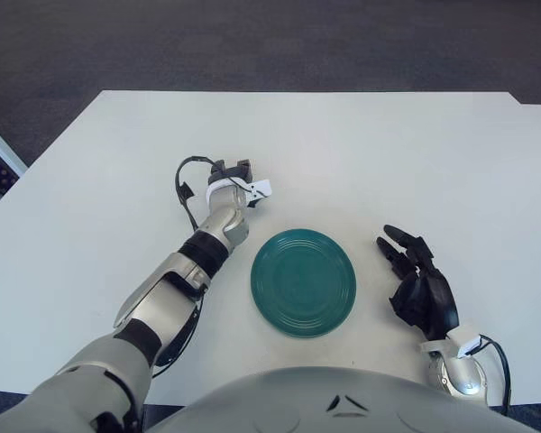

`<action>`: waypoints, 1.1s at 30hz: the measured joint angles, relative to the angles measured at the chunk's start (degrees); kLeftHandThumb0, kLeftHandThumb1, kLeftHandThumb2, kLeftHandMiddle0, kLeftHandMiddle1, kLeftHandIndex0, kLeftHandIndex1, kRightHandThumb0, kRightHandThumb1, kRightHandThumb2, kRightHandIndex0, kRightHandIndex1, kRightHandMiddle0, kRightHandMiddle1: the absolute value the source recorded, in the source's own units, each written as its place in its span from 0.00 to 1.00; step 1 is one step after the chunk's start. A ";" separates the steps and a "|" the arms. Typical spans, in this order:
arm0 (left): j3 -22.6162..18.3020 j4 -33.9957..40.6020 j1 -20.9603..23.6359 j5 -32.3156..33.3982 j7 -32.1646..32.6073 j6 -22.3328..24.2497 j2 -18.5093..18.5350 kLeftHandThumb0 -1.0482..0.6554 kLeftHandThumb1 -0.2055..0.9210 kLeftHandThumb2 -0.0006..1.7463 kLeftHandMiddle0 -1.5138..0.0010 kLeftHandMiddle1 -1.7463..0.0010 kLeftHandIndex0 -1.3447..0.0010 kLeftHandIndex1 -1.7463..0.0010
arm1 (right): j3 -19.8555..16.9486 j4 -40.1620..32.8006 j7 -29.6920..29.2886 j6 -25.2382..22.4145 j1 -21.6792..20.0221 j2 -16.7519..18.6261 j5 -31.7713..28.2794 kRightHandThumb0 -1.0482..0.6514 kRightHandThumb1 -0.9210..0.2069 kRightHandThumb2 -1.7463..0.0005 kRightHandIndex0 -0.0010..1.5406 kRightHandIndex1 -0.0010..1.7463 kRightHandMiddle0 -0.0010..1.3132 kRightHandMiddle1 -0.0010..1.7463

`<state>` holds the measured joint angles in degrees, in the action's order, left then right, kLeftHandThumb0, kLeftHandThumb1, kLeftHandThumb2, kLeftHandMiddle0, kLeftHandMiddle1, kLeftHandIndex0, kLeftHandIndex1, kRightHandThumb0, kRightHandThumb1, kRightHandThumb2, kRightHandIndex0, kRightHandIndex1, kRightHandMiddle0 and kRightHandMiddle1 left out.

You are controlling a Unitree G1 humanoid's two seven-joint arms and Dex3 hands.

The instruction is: Put the charger into the plate.

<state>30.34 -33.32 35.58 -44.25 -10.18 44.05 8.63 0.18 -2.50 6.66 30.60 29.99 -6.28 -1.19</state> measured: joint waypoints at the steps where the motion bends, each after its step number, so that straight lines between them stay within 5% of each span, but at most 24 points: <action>1: -0.05 -0.24 0.04 0.00 0.16 -0.19 -0.02 0.00 1.00 0.50 0.94 1.00 0.99 0.62 | -0.02 0.04 0.00 0.02 -0.01 0.00 0.00 0.00 0.00 0.38 0.18 0.00 0.03 0.37; 15: -1.20 -5.11 0.75 -0.05 5.11 -0.59 -1.87 0.00 1.00 0.51 0.88 0.97 0.97 0.60 | -0.27 2.47 0.95 -0.11 -1.09 0.30 -1.98 0.00 0.00 0.44 0.18 0.00 0.00 0.36; 26: -4.49 -22.17 6.73 2.29 15.42 -12.38 -3.79 0.00 1.00 0.42 0.71 0.94 0.88 0.43 | -0.25 -0.04 0.81 -2.59 -0.96 0.60 -2.35 0.00 0.00 0.42 0.18 0.00 0.00 0.35; 29: -4.89 -26.58 8.04 2.49 18.19 -15.31 -4.22 0.10 1.00 0.29 0.64 0.86 0.77 0.25 | -0.45 0.07 0.71 -3.02 -1.01 0.33 -1.99 0.00 0.00 0.44 0.17 0.00 0.00 0.35; 33: -5.87 -30.91 8.83 3.64 22.11 -18.36 -4.66 0.32 0.82 0.41 0.66 0.67 0.69 0.11 | -0.58 0.91 0.47 -3.01 -1.28 0.21 -1.50 0.00 0.00 0.46 0.16 0.00 0.00 0.34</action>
<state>24.47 -64.23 44.41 -40.60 11.94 25.69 3.97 -0.40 -1.59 7.13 27.59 28.71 -6.07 -2.69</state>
